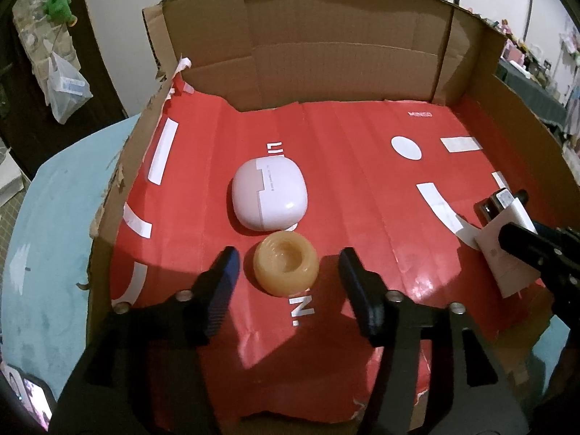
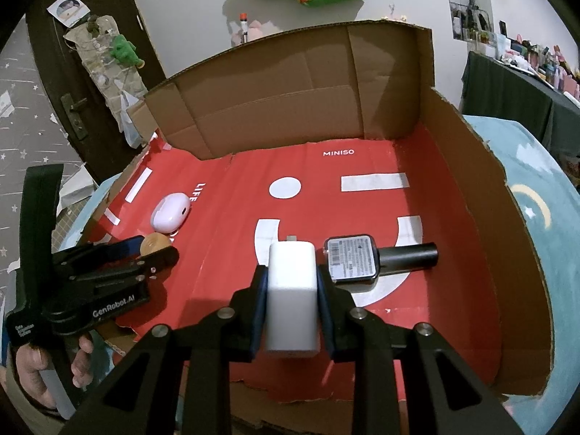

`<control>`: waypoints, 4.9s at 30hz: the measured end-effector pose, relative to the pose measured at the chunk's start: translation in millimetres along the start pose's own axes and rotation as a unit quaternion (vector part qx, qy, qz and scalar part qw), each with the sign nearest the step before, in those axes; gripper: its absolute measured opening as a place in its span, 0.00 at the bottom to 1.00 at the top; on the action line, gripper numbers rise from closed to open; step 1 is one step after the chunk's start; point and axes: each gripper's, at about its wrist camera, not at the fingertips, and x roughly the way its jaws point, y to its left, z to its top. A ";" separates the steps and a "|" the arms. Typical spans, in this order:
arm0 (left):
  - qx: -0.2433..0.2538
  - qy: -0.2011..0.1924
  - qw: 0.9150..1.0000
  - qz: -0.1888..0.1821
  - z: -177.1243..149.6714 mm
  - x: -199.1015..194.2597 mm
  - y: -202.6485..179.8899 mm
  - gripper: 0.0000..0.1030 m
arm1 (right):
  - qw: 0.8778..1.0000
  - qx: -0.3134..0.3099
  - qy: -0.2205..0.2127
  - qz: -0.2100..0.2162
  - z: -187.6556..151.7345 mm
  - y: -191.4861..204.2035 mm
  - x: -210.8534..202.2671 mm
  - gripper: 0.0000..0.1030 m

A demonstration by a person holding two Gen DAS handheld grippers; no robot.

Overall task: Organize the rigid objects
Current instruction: 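Open both grippers to release the amber cup and white charger in the box, then withdraw both grippers from the box back toward the remaining items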

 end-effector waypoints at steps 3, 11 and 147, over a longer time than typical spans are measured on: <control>-0.001 -0.003 1.000 -0.001 -0.8 -3.2 -0.1 0.62 | 1.000 0.001 -0.003 -0.002 0.3 -0.7 -1.6 0.32; 0.005 -0.008 1.000 -0.007 -3.8 -13.1 -5.3 0.73 | 1.000 0.003 -0.006 -0.003 -1.9 -0.3 -6.7 0.48; -0.013 -0.004 0.998 -0.056 -142.3 -107.7 -17.7 1.00 | 0.999 -0.027 -0.028 0.008 -118.8 28.1 -97.2 1.00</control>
